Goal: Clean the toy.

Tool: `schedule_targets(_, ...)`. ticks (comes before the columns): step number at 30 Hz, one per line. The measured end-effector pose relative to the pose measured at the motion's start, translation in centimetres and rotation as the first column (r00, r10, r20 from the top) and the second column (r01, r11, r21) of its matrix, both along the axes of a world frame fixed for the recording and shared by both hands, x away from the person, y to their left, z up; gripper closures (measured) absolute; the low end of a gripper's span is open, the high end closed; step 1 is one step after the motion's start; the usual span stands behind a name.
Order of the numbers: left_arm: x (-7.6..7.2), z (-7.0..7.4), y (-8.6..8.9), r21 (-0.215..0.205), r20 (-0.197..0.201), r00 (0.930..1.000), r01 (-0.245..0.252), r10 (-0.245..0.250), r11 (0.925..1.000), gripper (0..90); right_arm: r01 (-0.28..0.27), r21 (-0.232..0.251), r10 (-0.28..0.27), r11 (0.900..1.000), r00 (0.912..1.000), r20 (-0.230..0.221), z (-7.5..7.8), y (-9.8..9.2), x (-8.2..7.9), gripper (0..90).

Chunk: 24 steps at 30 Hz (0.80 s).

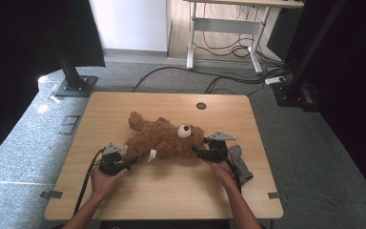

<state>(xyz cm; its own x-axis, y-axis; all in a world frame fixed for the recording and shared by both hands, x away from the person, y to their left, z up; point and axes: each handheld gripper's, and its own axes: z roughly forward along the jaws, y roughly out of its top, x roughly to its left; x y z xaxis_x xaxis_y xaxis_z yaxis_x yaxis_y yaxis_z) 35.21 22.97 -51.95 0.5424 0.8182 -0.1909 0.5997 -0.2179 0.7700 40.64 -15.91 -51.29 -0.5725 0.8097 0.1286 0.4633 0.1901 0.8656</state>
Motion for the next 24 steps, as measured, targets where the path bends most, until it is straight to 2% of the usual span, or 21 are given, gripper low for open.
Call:
schedule_targets(3,-0.3,0.3,0.2,-0.002,0.011,0.9999,-0.009,0.009,1.0,41.3,0.004,0.021,-0.005,1.0,0.9999,0.015,0.2,-0.2,-0.1,32.0)
schedule_targets(5,-0.6,0.8,0.4,-0.018,0.019,0.9997,0.018,-0.018,0.9997,33.8,-0.001,0.037,0.0,0.999,0.9998,0.019,0.4,-0.4,-0.2,31.5)
schedule_targets(6,-0.8,1.0,0.6,-0.019,0.031,0.9994,0.013,-0.013,0.9997,29.6,-0.004,0.04,0.003,0.999,0.9998,0.018,0.5,-0.4,-0.3,30.7)
schedule_targets(10,-1.5,2.1,1.5,-0.04,0.068,0.9976,0.016,-0.013,0.9991,21.7,-0.016,0.052,0.015,0.999,0.9997,0.018,0.6,-0.5,-0.5,29.5)
schedule_targets(14,-1.9,3.0,2.6,-0.06,0.103,0.9947,0.008,-0.002,0.9982,18.8,-0.021,0.072,0.02,0.997,0.9996,0.022,0.9,-0.7,-0.9,28.5)
schedule_targets(18,-1.6,3.1,3.2,-0.072,0.095,0.9954,-0.003,0.01,0.9974,19.2,-0.028,0.088,0.026,0.996,0.9994,0.022,1.1,-1.2,-1.5,28.0)
schedule_targets(24,-1.3,2.9,3.2,-0.063,0.086,0.9963,-0.002,0.007,0.998,21.0,-0.051,0.089,0.048,0.995,0.9983,0.033,1.3,-2.0,-2.6,27.9)
